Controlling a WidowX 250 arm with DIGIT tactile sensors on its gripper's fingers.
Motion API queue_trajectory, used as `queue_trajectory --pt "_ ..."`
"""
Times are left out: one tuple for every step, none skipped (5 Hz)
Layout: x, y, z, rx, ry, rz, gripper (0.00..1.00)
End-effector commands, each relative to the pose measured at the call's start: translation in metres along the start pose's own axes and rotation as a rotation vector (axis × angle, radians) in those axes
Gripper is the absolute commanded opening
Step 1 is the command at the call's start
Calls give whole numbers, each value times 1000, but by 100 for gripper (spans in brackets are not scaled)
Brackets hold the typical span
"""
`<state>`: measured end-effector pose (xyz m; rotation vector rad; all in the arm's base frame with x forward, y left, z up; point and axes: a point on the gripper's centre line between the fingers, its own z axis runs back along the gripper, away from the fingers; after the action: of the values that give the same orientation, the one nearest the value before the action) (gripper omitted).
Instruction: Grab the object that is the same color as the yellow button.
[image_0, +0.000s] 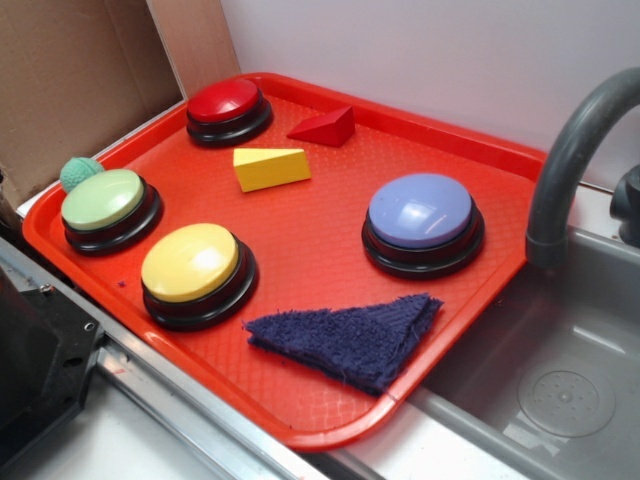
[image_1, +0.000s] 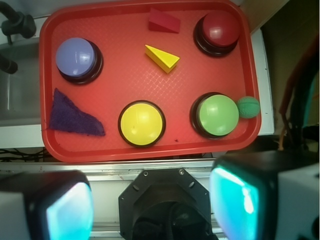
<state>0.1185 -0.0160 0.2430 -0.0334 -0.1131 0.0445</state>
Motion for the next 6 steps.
queue_trajectory --pt "0 0 0 0 0 0 100" --pt "23 5 0 -21 -9 54 100" --pt "57 13 -4 -18 16 98 100" --pt "97 25 -19 6 27 66 100" --pt "130 42 -58 5 58 -72 100" --pt "149 63 -103 82 113 -149 100"
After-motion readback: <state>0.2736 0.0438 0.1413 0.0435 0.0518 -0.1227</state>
